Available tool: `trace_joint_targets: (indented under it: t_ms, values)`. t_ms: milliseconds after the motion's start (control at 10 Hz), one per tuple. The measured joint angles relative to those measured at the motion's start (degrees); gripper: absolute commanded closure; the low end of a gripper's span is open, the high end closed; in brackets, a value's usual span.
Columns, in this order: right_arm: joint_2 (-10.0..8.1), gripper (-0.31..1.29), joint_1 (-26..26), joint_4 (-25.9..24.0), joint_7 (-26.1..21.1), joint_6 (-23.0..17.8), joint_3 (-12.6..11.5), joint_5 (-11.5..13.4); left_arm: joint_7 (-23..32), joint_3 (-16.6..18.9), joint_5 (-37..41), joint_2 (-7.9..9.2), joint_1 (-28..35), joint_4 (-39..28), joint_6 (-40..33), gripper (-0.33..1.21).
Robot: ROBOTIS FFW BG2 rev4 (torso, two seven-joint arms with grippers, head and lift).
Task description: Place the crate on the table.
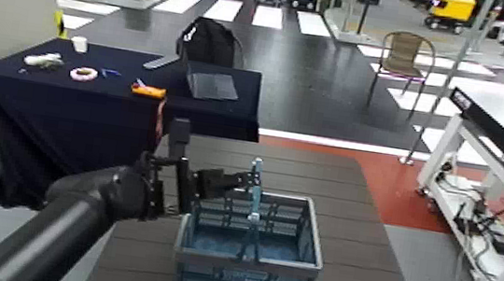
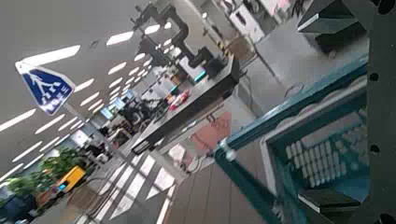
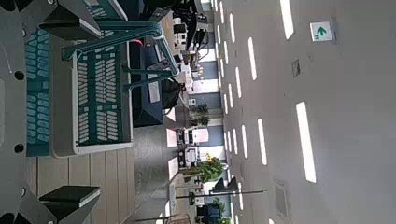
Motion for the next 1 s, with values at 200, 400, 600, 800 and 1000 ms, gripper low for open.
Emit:
trace_joint_targets:
  t_ms: [200,400,600,800,1000]
  values:
    - [0.24,0.13,0.49,-0.25,-0.04,-0.05,-0.75,0.16,6.14,5.99,-5.74,1.47,6.92,-12.61,0.08,0.09]
    - [0.42,0.13,0.88,-0.44,-0.07,-0.12,-1.42,0.36,15.12,10.67,-8.85,2.85,16.05,-27.38,-0.48,0.09]
    - [0.55,0.13,1.11,-0.52,-0.08,-0.38,-1.77,0.46,21.43,13.11,-10.65,3.63,25.82,-37.92,-6.07,0.09]
    - [0.66,0.13,1.36,-0.58,-0.09,-0.59,-2.13,0.68,25.08,15.14,-16.64,3.24,34.87,-45.32,-13.38,0.09]
    - [0.73,0.13,1.53,-0.61,-0.09,-0.80,-2.37,0.85,28.02,16.41,-23.31,2.35,41.49,-49.90,-20.07,0.09]
